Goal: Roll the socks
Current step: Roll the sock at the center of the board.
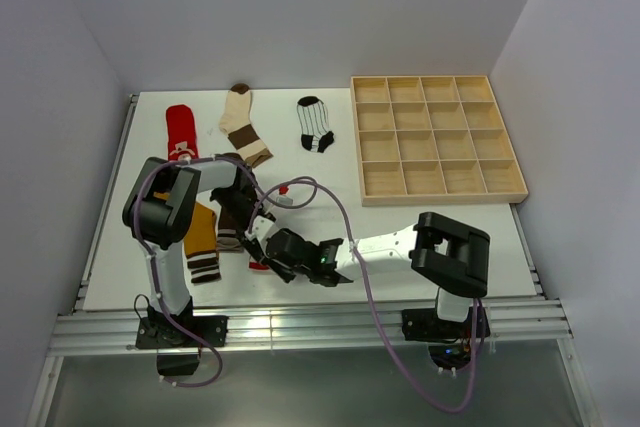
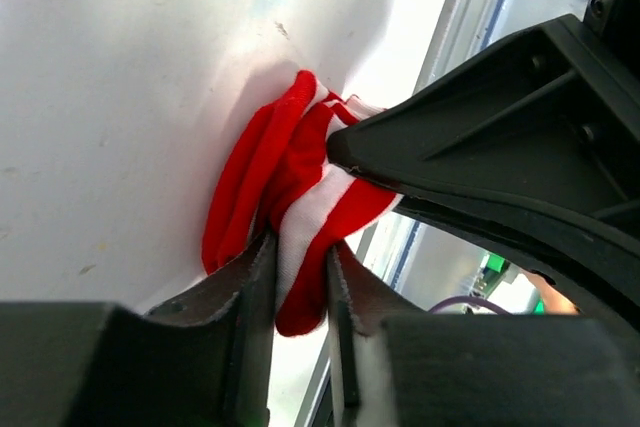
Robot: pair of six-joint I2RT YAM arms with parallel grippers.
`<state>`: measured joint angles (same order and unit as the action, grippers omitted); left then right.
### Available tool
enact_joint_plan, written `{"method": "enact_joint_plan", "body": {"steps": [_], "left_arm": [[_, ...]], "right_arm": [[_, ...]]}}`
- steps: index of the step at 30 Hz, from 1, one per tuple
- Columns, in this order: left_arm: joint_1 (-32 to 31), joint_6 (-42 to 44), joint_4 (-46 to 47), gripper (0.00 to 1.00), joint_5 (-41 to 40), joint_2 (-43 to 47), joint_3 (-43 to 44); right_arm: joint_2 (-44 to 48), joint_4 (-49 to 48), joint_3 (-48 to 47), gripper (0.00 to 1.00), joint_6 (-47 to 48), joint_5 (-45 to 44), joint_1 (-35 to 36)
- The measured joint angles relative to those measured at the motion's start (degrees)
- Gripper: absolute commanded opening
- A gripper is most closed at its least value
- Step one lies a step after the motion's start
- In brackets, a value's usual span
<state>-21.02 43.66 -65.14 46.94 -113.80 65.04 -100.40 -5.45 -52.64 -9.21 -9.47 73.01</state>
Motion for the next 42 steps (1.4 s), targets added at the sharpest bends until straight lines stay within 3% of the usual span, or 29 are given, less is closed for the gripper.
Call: {"method": "enact_joint_plan", "body": {"steps": [9, 16, 24, 31, 36, 42], "left_arm": [[1.5, -4.2, 6.3, 0.39, -0.4, 5.0, -1.2], [4.7, -9.2, 13.1, 0.4, -0.3, 8.8, -2.0], [14.3, -12.3, 23.4, 0.42, -0.3, 13.2, -2.4], [21.8, -13.4, 31.0, 0.48, -0.2, 25.5, -5.5], [23.1, -11.3, 33.6, 0.55, -0.3, 35.5, -10.2], [20.2, 1.7, 31.6, 0.58, -5.4, 40.8, -13.0]], "right_arm": [[0.6, -5.8, 3.3, 0.0, -3.1, 1.0, -2.0], [0.6, -7.3, 3.8, 0.0, -4.0, 2.0, -3.4], [0.6, -7.5, 3.9, 0.0, -4.1, 6.4, -4.6], [0.4, -7.1, 3.8, 0.0, -4.6, 12.6, -7.6], [-0.2, -6.5, 3.1, 0.0, -4.9, 17.6, -10.0], [-1.5, -3.9, 0.9, 0.0, -5.1, 22.8, -12.7]]}}
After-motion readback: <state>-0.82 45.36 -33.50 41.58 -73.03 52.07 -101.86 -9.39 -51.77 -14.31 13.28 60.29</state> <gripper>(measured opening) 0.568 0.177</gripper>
